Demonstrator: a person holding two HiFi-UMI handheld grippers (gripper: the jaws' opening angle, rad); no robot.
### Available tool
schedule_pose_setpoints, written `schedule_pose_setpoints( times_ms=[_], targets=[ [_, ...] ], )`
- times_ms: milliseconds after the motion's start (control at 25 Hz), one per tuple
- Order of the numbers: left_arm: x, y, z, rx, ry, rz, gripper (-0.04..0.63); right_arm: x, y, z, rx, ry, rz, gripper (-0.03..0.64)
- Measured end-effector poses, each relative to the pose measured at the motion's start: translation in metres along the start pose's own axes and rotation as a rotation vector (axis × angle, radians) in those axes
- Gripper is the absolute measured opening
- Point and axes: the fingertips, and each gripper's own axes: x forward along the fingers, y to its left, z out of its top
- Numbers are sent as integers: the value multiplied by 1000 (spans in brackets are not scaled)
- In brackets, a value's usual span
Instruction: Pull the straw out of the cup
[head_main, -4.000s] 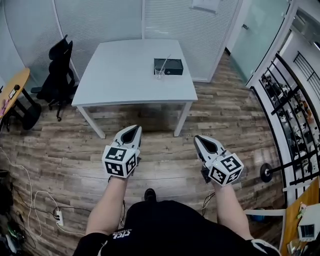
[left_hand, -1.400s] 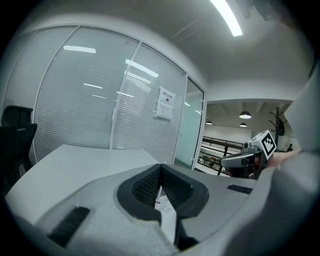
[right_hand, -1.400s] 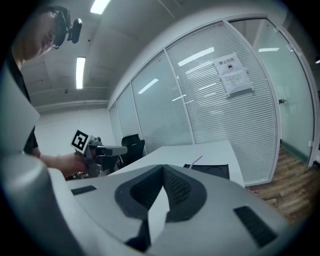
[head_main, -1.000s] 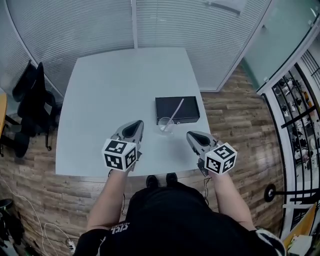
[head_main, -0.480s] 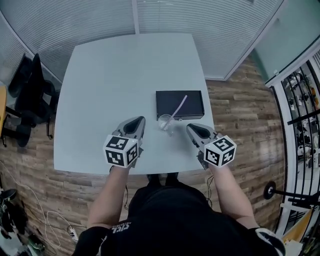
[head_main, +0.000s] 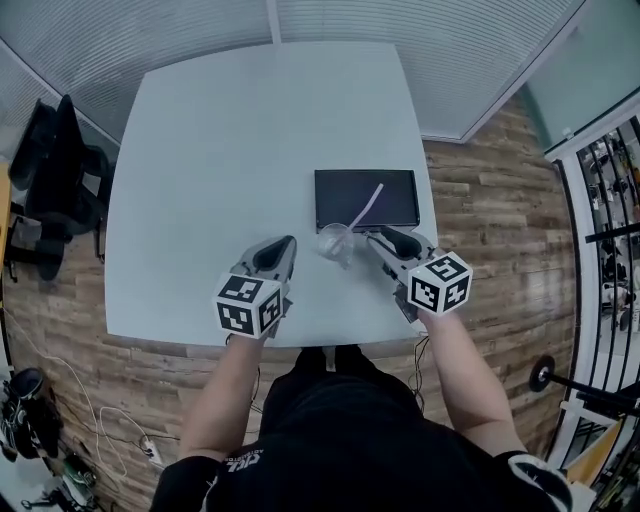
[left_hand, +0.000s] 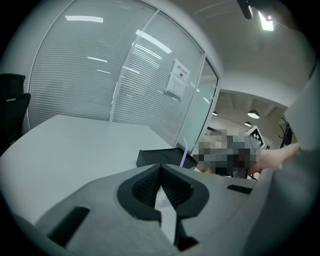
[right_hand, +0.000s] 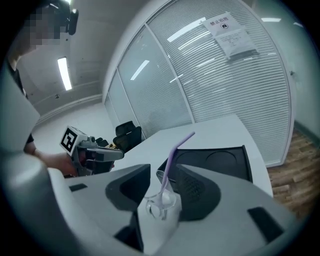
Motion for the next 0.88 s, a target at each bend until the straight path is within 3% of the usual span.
schedule_pose_setpoints(
  times_ms=[400,880],
  targets=[
    [-4,12,-29,-46,24,17,5,53,1,-28,54,65,54,249],
    [-16,24,-36,-66,24,29,5,80,-2,-43,71,110,25,209]
  ],
)
